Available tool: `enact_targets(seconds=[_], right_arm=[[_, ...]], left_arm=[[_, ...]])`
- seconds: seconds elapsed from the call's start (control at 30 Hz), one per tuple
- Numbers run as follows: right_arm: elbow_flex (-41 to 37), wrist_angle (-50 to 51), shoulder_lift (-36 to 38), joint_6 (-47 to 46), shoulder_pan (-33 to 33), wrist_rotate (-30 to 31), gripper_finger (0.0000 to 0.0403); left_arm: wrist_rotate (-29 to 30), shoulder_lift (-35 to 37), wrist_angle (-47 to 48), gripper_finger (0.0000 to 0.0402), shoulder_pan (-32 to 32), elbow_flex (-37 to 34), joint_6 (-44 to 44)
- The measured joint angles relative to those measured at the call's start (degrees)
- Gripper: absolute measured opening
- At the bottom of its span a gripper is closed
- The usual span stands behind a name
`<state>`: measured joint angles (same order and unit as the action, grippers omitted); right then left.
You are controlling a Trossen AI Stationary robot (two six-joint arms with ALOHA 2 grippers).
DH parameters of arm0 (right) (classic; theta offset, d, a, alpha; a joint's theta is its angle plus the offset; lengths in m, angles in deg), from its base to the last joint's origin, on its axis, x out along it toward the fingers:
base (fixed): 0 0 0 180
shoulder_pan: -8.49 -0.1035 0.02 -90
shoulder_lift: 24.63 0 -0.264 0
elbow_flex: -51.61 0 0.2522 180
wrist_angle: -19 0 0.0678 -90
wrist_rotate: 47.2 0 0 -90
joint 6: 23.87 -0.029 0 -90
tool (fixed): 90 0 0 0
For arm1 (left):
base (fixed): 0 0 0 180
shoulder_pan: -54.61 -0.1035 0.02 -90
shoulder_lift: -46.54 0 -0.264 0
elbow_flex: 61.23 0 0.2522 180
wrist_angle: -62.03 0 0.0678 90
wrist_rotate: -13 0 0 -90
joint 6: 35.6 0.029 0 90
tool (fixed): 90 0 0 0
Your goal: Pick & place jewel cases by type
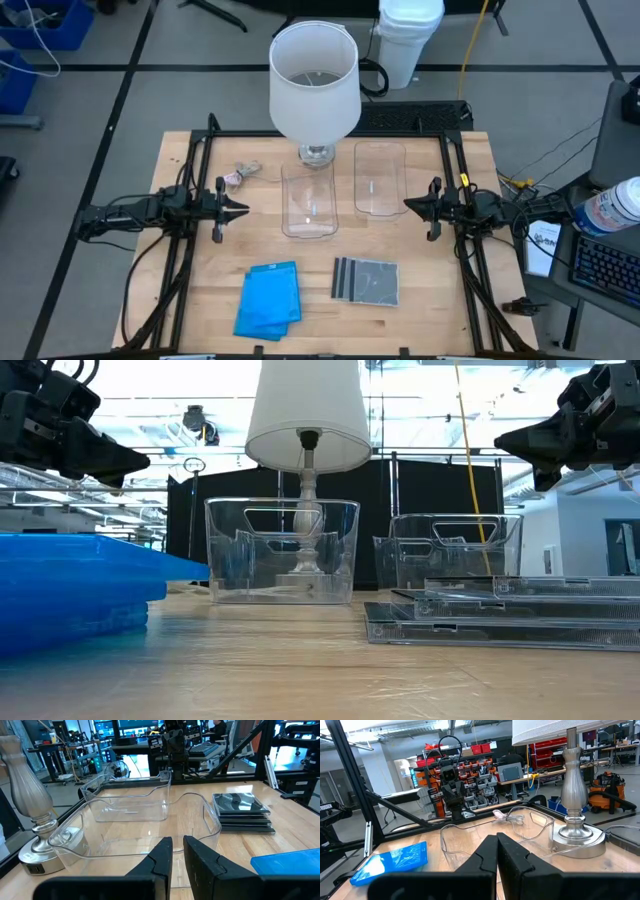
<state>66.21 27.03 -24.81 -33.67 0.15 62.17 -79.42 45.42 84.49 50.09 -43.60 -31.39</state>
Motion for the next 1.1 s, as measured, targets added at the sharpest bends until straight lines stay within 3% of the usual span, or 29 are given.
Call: enact_targets(seconds=[0.33, 0.53, 1.1], right_arm=[[0.0, 0.01, 0.02, 0.0, 0.0, -0.02, 0.0], [0.0, 0.0, 0.02, 0.0, 0.0, -0.02, 0.0], [0.02, 0.0, 0.02, 0.0, 0.0, 0.0, 0.0]], left_arm=[[-0.01, 0.0, 0.0, 0.0056, 0.0, 0.0, 0.14], [0.01, 0.02, -0.01, 0.0056, 0.01, 0.01, 7.72], [0.13, -0.01, -2.95, 0.0056, 0.0, -0.22, 7.21]])
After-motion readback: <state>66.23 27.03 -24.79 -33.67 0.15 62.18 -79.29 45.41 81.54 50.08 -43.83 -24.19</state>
